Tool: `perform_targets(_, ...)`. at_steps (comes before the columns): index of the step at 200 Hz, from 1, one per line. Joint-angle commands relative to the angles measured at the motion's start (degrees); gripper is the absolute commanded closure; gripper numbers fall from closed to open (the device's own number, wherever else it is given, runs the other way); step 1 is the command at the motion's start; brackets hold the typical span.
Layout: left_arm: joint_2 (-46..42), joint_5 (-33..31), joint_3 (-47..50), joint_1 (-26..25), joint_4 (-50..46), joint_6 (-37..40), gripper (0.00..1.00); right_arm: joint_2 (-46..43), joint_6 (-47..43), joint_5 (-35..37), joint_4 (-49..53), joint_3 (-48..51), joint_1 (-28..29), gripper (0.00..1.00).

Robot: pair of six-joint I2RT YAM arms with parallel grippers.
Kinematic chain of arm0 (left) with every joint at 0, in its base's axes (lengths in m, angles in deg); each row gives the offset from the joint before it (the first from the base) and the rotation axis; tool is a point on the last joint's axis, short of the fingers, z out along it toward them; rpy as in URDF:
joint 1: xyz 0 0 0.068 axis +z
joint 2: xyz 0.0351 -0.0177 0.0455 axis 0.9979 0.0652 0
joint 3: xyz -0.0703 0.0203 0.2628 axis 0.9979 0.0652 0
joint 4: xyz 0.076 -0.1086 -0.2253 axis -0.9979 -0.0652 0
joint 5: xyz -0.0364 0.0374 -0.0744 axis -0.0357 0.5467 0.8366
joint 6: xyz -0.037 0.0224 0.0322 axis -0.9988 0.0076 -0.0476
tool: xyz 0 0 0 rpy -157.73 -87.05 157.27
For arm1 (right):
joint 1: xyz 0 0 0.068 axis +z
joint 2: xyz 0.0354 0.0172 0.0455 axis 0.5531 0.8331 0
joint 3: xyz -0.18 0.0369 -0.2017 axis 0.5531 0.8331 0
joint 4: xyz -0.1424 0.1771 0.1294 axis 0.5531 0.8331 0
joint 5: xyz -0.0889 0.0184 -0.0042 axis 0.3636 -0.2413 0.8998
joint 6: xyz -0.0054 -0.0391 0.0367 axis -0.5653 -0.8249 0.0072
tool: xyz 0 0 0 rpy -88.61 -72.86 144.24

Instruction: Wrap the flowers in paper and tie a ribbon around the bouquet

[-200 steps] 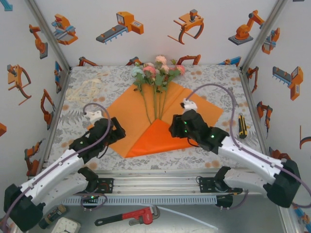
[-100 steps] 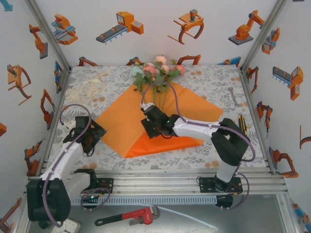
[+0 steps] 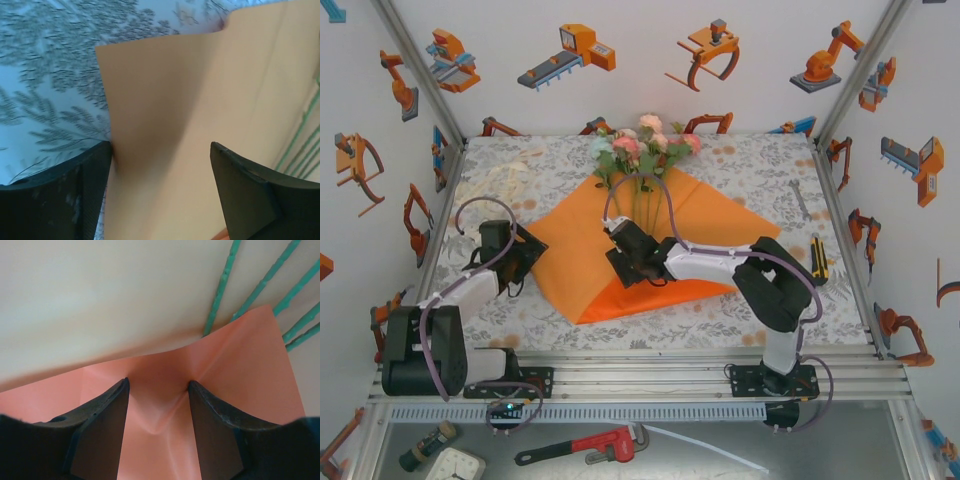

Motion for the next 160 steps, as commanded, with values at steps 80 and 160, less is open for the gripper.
perform_targets(80, -8.54, 5.51, -2.42, -9.72, -5.69, -4.9, 0.4, 1.48, 0.11, 0.54, 1.07, -0.03, 0.0, 0.49)
perform_targets(160, -11.85, -4.46, -6.44, -15.48, -18.47, -6.88, 0.86, -3.88, 3.85, -3.93, 0.08, -0.1, -0.04, 0.45)
